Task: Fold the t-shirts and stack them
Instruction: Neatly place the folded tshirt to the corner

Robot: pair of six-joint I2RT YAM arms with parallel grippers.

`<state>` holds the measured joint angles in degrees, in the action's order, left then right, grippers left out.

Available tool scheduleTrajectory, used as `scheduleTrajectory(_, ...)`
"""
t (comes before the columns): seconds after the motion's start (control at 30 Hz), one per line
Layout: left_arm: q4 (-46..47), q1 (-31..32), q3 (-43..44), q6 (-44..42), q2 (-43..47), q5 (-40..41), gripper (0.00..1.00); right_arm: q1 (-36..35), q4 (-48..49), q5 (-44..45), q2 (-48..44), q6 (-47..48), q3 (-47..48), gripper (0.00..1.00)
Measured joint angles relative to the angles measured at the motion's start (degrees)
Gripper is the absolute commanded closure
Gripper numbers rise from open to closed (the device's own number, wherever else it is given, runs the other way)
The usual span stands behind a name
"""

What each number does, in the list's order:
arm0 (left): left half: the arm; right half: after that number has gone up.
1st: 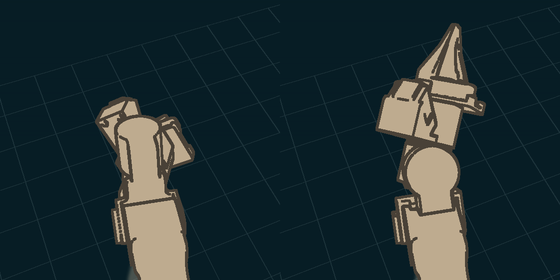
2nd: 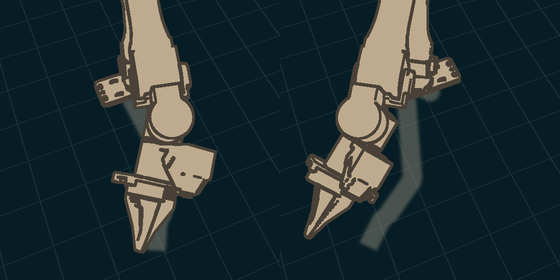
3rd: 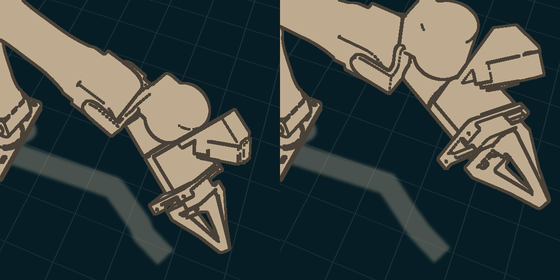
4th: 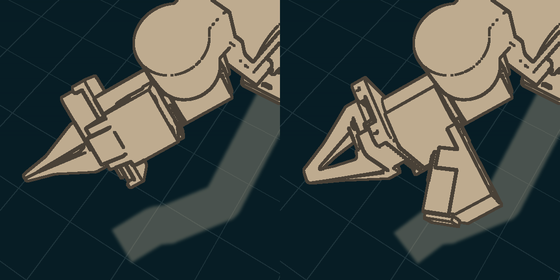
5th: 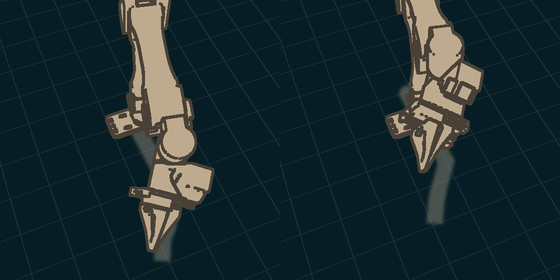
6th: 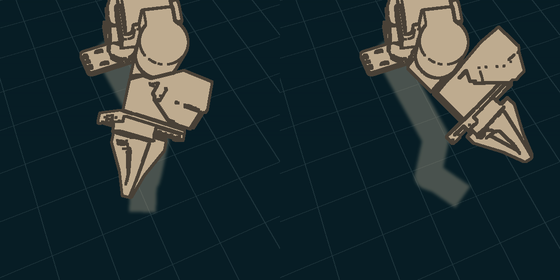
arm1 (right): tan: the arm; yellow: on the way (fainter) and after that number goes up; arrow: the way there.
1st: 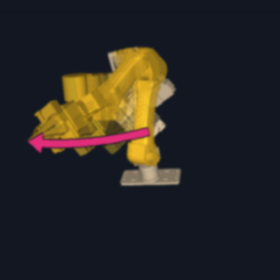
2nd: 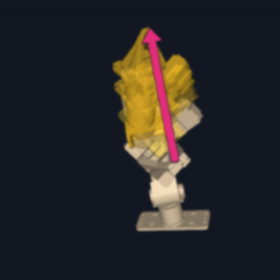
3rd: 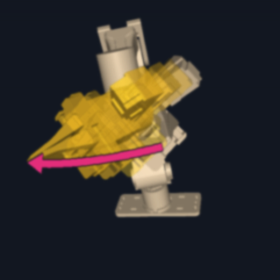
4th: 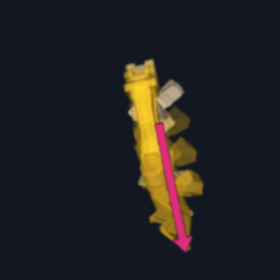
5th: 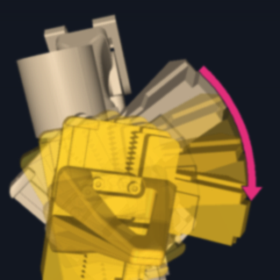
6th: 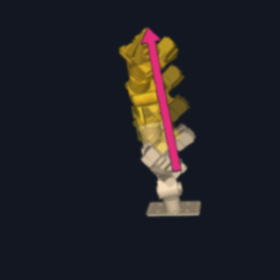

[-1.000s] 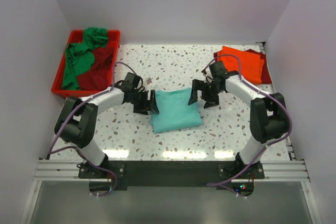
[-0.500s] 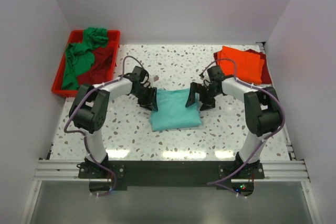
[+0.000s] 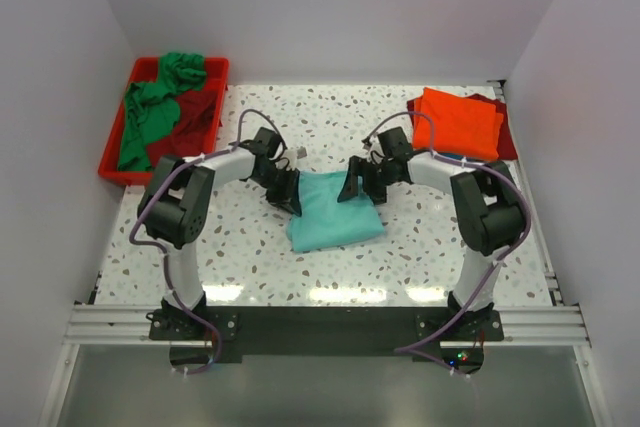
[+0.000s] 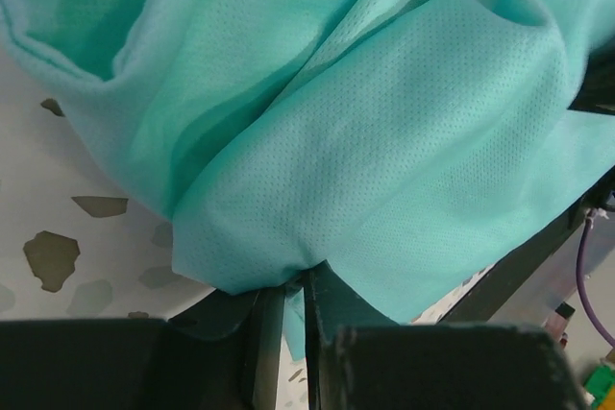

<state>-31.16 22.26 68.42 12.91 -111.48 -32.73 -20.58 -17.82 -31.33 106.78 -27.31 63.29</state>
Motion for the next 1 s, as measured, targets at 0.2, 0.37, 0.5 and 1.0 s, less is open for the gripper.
scheduleTrajectory(0.2, -0.39, -0.13, 0.42, 0.11, -0.15, -1.51, 0.58, -2.64, -2.32, 4.50, 2.49, 0.24, 3.08, 0.82)
scheduleTrajectory(0.37, -1.51, -1.14, 2.58, 0.81, -0.15, -2.75, 0.33, -3.02, -9.79, 11.50, 3.32, 1.88, 7.93, 1.00)
scheduleTrajectory(0.5, -1.90, -3.82, 5.16, 1.03, -0.22, -0.85, 0.31, -3.04, -16.63, 18.40, 3.56, 4.28, 14.40, 1.00)
scheduleTrajectory(1.0, -2.47, -6.84, 8.11, 0.98, -0.22, 0.26, 0.30, -2.75, -38.12, 43.52, 19.23, 15.50, 51.41, 1.00)
